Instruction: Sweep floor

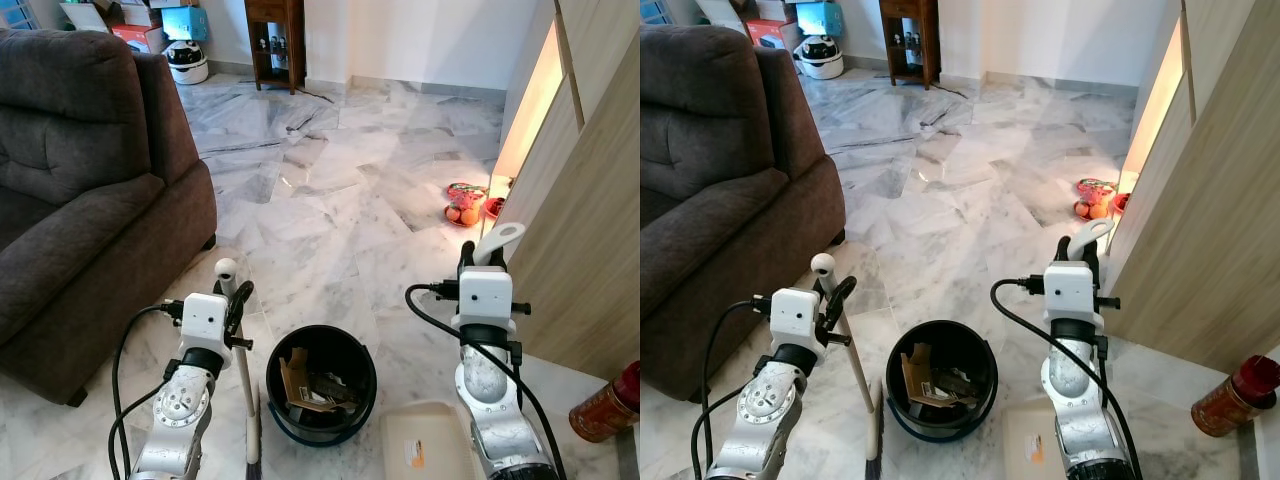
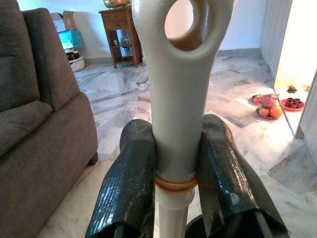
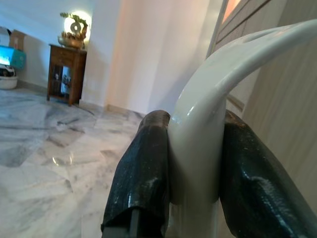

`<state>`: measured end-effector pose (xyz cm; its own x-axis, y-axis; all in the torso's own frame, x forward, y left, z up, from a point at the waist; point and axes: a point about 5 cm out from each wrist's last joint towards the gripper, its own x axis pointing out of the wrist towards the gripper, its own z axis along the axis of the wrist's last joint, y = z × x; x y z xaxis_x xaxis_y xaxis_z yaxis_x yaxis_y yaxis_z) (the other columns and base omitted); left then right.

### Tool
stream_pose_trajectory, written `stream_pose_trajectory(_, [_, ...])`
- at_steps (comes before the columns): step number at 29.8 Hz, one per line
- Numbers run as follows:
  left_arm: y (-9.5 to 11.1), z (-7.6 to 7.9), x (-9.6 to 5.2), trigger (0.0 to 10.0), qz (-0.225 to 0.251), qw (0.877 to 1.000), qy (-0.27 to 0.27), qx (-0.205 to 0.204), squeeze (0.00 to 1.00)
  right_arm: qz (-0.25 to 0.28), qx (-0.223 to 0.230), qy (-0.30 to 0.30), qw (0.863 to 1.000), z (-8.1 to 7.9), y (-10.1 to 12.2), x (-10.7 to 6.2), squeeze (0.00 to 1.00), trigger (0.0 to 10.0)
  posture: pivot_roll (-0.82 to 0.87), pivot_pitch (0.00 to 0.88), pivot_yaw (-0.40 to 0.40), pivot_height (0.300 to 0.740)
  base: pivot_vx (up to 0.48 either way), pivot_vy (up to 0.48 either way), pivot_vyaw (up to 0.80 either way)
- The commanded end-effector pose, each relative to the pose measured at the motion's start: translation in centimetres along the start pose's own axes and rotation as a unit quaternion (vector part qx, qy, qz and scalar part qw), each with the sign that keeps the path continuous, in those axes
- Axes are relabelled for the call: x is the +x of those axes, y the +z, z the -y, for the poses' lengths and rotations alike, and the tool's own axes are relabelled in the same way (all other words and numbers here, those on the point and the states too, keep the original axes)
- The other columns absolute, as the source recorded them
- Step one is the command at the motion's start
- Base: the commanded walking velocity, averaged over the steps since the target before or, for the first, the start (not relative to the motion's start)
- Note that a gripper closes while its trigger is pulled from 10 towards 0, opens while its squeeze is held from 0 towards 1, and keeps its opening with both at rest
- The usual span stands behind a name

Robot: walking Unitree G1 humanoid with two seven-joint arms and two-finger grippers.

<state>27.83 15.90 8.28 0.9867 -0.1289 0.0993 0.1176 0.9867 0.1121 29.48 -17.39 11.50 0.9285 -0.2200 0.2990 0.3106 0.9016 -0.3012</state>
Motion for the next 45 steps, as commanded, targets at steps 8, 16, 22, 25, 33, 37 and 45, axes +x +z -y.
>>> stream_pose_trajectory(8, [0.0,-0.3,-0.2,10.0,0.000,1.000,0.004,-0.001,0.00,-0.041,0.069,0.024,0.996,-1.4,-1.0,0.1,0.00,10.0,0.09,0.021,0.042,0.740,0.000,0.000,0.00])
stream_pose_trajectory(16, [0.1,-0.4,-0.1,10.0,0.003,1.000,0.008,0.002,0.00,-0.048,0.077,0.023,0.996,-1.5,-1.4,0.3,0.00,10.0,0.11,0.018,0.046,0.740,0.000,0.000,0.00])
stream_pose_trajectory(22, [0.2,-0.4,-0.2,10.0,0.004,1.000,0.009,0.003,0.00,-0.049,0.082,0.026,0.995,-1.5,-1.6,0.3,0.00,10.0,0.11,0.015,0.043,0.740,0.000,0.000,0.00])
stream_pose_trajectory(25, [0.2,-0.3,-0.3,10.0,0.006,1.000,0.010,0.001,0.00,-0.047,0.080,0.026,0.995,-1.4,-1.7,0.3,0.00,10.0,0.11,0.016,0.038,0.740,0.000,0.000,0.00])
stream_pose_trajectory(33, [0.2,-0.2,-0.3,10.0,0.006,1.000,0.009,0.001,0.00,-0.048,0.078,0.028,0.995,-1.3,-1.8,0.3,0.00,10.0,0.11,0.014,0.035,0.740,0.000,0.000,0.00])
stream_pose_trajectory(37, [0.2,-0.2,-0.3,10.0,0.007,1.000,0.010,0.001,0.00,-0.049,0.079,0.029,0.995,-1.4,-1.8,0.3,0.00,10.0,0.11,0.013,0.036,0.740,0.000,0.000,0.00])
stream_pose_trajectory(45, [0.3,-0.3,-0.2,10.0,0.008,1.000,0.009,0.003,0.00,-0.051,0.079,0.027,0.995,-1.4,-2.0,0.3,0.00,10.0,0.11,0.014,0.040,0.740,0.000,0.000,0.00])
